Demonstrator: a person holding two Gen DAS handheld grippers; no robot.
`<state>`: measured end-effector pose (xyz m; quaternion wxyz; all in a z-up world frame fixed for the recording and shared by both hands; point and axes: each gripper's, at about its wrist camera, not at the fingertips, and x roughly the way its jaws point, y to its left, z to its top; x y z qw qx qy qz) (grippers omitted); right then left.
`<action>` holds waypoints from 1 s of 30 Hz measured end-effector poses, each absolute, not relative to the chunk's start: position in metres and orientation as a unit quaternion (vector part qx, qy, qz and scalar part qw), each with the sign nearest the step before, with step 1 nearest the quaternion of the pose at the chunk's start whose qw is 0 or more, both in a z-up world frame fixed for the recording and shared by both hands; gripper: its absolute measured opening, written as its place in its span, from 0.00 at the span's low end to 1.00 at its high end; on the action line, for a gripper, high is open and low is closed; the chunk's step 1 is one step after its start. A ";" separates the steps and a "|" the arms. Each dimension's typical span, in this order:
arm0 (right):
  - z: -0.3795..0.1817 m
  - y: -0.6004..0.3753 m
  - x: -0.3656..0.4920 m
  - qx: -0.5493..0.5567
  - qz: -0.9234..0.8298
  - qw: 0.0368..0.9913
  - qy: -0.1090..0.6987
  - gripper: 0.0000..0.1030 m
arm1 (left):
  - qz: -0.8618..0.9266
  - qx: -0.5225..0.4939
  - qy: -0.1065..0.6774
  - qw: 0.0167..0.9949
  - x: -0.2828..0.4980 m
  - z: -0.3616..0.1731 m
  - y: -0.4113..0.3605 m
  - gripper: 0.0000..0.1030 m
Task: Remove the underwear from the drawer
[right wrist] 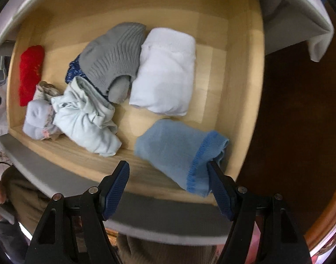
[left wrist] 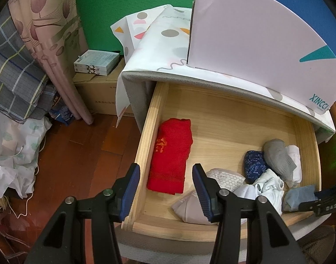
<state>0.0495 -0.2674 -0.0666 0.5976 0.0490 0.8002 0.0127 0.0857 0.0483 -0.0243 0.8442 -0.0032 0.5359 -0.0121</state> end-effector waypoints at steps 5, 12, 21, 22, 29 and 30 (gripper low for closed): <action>-0.084 -0.260 0.050 0.072 0.032 0.595 0.800 0.68 | -0.013 -0.003 0.537 0.843 0.086 -0.025 0.048 0.49; -0.096 -0.243 0.060 0.035 0.028 0.602 0.798 0.76 | -0.016 0.000 0.540 0.841 0.086 -0.027 0.048 0.49; -0.111 -0.235 0.076 0.017 0.029 0.591 0.806 0.78 | -0.026 0.016 0.548 0.836 0.087 -0.031 0.040 0.49; -0.112 -0.237 0.079 0.015 0.029 0.591 0.806 0.78 | -0.026 0.017 0.549 0.835 0.087 -0.031 0.040 0.49; -0.127 -0.237 0.071 0.009 0.020 0.593 0.805 0.60 | -0.031 0.020 0.555 0.831 0.088 -0.033 0.038 0.49; -0.130 -0.238 0.066 0.009 0.020 0.596 0.803 0.57 | -0.032 0.021 0.555 0.831 0.088 -0.033 0.038 0.49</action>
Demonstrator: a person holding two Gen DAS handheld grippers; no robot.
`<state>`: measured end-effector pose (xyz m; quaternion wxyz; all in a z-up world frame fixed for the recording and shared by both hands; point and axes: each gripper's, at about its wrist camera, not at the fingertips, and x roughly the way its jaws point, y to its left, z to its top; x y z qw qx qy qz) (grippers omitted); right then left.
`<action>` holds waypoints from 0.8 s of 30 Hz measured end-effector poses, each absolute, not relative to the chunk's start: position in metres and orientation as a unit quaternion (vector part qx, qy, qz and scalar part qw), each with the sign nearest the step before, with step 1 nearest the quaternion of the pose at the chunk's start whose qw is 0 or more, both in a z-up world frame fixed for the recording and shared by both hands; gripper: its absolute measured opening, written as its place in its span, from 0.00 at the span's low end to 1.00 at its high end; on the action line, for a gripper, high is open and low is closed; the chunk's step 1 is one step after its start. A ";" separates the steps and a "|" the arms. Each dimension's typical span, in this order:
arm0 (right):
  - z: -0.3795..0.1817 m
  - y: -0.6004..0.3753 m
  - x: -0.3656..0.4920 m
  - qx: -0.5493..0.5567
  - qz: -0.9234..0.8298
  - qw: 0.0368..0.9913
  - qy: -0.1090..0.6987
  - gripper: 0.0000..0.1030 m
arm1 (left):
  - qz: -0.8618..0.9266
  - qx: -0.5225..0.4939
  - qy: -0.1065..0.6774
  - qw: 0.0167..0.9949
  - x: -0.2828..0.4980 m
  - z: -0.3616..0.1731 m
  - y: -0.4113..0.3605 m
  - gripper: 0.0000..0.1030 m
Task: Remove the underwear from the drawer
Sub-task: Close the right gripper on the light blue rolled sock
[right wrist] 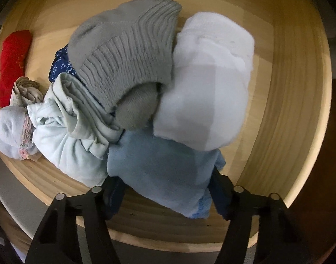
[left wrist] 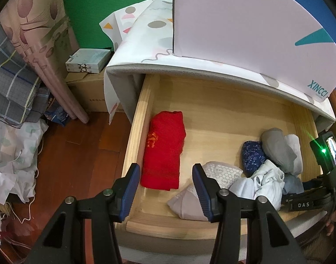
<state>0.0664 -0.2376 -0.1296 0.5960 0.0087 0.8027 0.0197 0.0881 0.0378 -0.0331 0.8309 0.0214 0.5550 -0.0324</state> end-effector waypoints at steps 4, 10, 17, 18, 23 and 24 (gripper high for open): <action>-0.125 -0.245 0.063 0.016 0.007 0.605 0.796 0.52 | -0.040 0.028 0.559 0.828 0.087 -0.035 0.032 0.49; -0.103 -0.264 0.051 0.040 -0.006 0.622 0.782 0.52 | -0.060 0.035 0.570 0.819 0.088 -0.038 0.025 0.49; -0.077 -0.274 0.023 0.063 -0.013 0.651 0.757 0.52 | -0.076 0.038 0.576 0.813 0.087 -0.040 0.021 0.49; -0.073 -0.277 0.019 0.066 -0.014 0.655 0.753 0.52 | -0.077 0.038 0.577 0.812 0.087 -0.040 0.021 0.49; -0.065 -0.274 0.004 0.075 -0.013 0.672 0.736 0.52 | -0.094 0.034 0.594 0.798 0.089 -0.046 0.019 0.49; -0.064 -0.275 -0.008 0.079 -0.013 0.674 0.734 0.52 | -0.098 0.035 0.600 0.794 0.089 -0.047 0.017 0.49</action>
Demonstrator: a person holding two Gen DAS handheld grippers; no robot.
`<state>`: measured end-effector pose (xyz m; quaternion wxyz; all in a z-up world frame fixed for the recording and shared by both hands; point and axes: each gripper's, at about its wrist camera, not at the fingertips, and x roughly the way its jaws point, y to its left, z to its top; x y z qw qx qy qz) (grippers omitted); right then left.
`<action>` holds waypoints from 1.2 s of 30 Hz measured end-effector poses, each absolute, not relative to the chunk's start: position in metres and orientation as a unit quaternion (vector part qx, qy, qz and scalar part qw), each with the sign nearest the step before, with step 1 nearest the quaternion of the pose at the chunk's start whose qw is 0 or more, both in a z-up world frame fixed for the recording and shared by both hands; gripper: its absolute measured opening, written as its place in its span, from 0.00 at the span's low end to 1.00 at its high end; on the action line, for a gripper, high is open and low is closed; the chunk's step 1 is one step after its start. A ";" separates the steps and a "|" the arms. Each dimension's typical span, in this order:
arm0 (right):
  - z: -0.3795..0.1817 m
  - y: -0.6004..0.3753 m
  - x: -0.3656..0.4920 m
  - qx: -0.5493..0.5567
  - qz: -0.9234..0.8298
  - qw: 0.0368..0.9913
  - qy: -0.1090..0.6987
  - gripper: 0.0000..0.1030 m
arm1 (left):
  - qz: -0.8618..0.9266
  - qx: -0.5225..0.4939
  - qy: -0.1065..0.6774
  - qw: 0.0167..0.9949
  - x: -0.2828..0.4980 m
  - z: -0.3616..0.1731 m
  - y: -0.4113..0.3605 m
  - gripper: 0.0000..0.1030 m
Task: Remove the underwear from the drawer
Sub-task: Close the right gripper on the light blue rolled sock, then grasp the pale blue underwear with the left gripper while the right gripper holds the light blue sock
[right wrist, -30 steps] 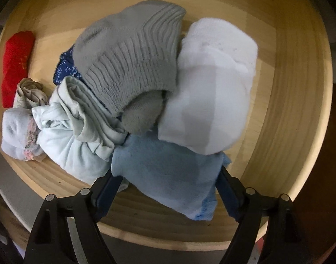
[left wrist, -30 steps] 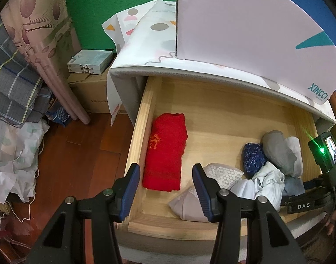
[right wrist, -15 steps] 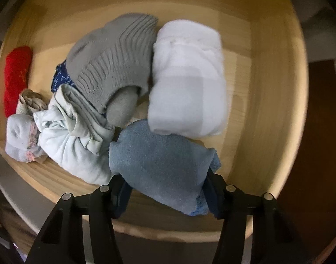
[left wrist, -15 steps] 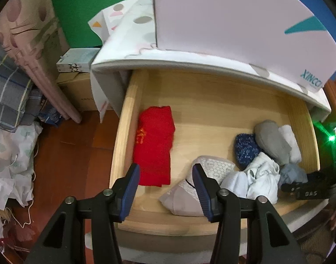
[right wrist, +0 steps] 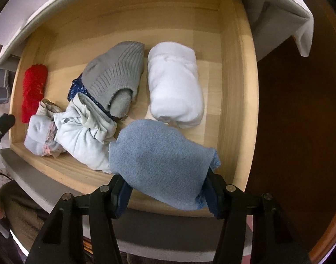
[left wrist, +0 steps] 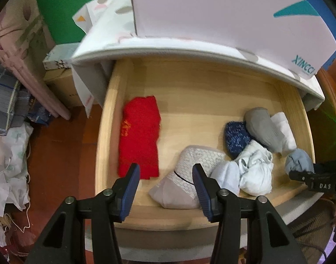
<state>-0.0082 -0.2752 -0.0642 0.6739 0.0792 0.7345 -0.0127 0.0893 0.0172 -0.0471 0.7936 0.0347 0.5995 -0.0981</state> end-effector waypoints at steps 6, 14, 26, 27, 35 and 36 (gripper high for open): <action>-0.054 -0.295 -0.015 0.108 -0.004 0.678 0.727 0.52 | -0.113 0.057 0.613 0.780 0.086 -0.051 -0.001 0.49; -0.038 -0.299 0.010 0.092 -0.003 0.679 0.728 0.52 | -0.139 0.040 0.638 0.756 0.084 -0.059 -0.029 0.49; -0.037 -0.305 0.008 0.108 -0.001 0.679 0.726 0.52 | -0.137 0.024 0.651 0.746 0.084 -0.071 -0.047 0.49; -0.038 -0.305 0.009 0.108 -0.001 0.679 0.726 0.52 | -0.135 0.025 0.653 0.745 0.083 -0.074 -0.049 0.49; -0.043 -0.300 0.012 0.112 0.002 0.677 0.728 0.52 | -0.130 0.034 0.651 0.747 0.082 -0.080 -0.062 0.28; -0.045 -0.298 0.014 0.113 0.001 0.677 0.728 0.52 | -0.127 0.035 0.652 0.746 0.082 -0.081 -0.062 0.27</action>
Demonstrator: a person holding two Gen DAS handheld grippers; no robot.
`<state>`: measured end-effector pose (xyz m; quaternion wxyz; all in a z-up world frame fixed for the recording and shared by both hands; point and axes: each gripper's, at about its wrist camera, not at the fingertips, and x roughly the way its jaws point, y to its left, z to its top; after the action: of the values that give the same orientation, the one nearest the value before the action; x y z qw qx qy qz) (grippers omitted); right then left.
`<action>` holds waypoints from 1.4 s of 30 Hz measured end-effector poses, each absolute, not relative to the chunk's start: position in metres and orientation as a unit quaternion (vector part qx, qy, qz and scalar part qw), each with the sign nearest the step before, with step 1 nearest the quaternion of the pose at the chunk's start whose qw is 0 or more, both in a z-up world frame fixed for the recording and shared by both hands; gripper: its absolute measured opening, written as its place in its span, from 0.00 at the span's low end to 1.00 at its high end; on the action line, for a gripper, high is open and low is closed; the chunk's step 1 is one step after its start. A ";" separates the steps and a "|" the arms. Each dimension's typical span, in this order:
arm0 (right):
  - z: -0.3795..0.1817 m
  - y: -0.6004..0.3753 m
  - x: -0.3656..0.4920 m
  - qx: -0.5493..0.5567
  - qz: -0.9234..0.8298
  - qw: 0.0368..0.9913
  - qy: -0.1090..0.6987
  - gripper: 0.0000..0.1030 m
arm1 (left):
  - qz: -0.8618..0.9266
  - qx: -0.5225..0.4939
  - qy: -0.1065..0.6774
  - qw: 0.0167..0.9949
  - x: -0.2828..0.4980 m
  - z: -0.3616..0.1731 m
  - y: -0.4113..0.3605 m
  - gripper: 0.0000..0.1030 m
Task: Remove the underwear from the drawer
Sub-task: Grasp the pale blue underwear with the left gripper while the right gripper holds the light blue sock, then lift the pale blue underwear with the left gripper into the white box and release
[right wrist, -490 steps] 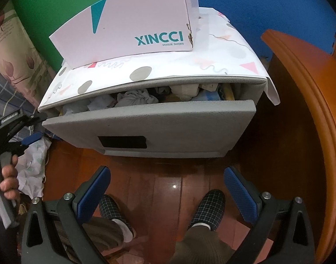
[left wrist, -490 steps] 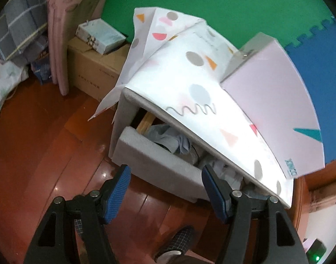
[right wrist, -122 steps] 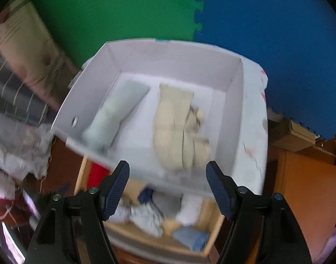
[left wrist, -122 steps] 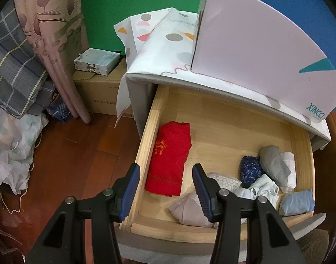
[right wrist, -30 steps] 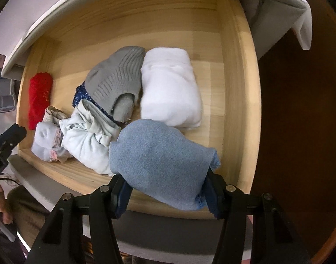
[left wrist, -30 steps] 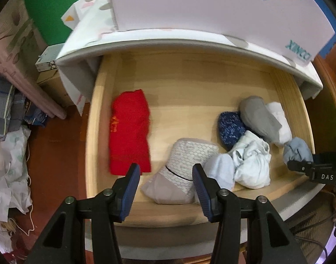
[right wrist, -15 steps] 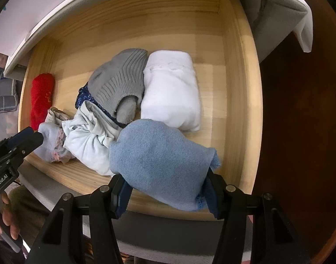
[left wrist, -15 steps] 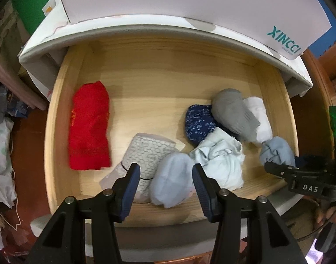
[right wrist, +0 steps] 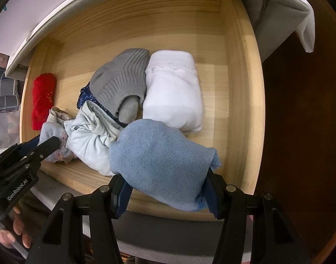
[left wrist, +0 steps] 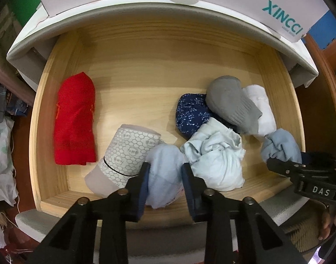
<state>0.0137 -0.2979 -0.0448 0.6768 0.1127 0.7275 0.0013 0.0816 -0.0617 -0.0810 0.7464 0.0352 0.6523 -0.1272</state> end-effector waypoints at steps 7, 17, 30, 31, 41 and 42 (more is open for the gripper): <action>-0.045 -0.299 0.014 0.115 0.003 0.675 0.729 0.52 | -0.123 0.042 0.665 0.736 0.080 -0.088 -0.069 0.27; -0.045 -0.299 0.015 0.116 0.000 0.675 0.729 0.52 | -0.118 0.059 0.662 0.738 0.080 -0.095 -0.080 0.20; -0.045 -0.290 0.016 0.098 -0.003 0.681 0.726 0.52 | -0.122 0.049 0.646 0.752 0.070 -0.071 -0.068 0.14; -0.045 -0.289 0.016 0.095 -0.003 0.682 0.725 0.52 | -0.121 0.048 0.644 0.754 0.068 -0.065 -0.061 0.14; -0.047 -0.283 0.018 0.087 -0.005 0.686 0.722 0.52 | -0.131 0.027 0.629 0.766 0.060 -0.030 -0.037 0.14; -0.047 -0.283 0.019 0.087 -0.005 0.686 0.722 0.52 | -0.132 0.024 0.627 0.767 0.060 -0.026 -0.035 0.14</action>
<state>0.0186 -0.2834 -0.0470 0.6860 0.0874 0.7223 -0.0051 0.0600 -0.0348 -0.0262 0.7675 0.0242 0.6268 -0.1322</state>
